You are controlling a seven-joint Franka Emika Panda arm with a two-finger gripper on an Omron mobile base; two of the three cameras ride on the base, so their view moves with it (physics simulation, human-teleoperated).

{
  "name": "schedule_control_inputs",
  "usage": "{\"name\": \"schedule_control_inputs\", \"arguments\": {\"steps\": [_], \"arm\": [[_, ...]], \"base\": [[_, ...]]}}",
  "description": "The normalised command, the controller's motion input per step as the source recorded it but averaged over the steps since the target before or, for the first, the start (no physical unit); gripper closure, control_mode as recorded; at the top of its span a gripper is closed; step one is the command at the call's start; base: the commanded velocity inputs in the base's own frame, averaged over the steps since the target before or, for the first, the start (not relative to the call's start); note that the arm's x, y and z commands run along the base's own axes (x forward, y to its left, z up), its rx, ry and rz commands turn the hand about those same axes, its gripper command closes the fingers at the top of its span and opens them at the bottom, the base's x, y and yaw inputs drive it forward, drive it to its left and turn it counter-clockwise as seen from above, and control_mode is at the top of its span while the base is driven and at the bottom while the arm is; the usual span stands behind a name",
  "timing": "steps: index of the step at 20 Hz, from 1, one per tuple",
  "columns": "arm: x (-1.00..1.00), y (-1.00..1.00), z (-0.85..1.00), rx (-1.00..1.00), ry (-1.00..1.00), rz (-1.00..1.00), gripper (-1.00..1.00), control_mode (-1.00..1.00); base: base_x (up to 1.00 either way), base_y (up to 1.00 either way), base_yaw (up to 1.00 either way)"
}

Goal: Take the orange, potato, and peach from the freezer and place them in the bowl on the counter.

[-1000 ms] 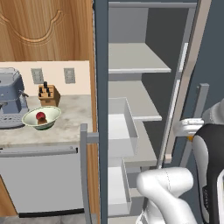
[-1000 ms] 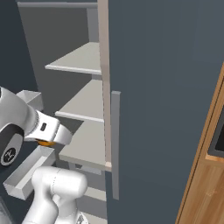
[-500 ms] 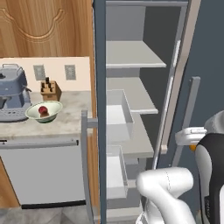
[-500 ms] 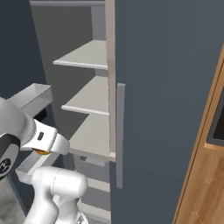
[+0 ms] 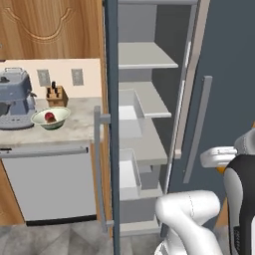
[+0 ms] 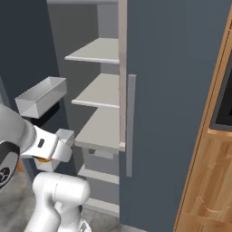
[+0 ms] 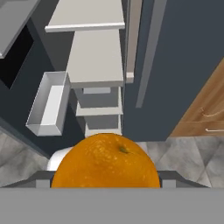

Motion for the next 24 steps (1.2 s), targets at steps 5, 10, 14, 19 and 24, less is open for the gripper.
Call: {"name": "schedule_control_inputs", "arguments": {"steps": [5,10,14,19,24], "arm": [[0.00,0.00,0.00,0.00,0.00,0.00,1.00,1.00],[0.00,0.00,0.00,0.00,0.00,0.00,1.00,1.00],[0.00,0.00,0.00,0.00,0.00,0.00,1.00,1.00],[0.00,0.00,0.00,0.00,0.00,0.00,1.00,1.00],[0.00,0.00,0.00,0.00,0.00,0.00,1.00,1.00]], "base": [[-0.07,1.00,-0.06],[-0.35,0.56,0.00],[-0.62,0.00,0.01],[-0.85,0.11,0.01],[-0.18,0.98,0.02]]}}
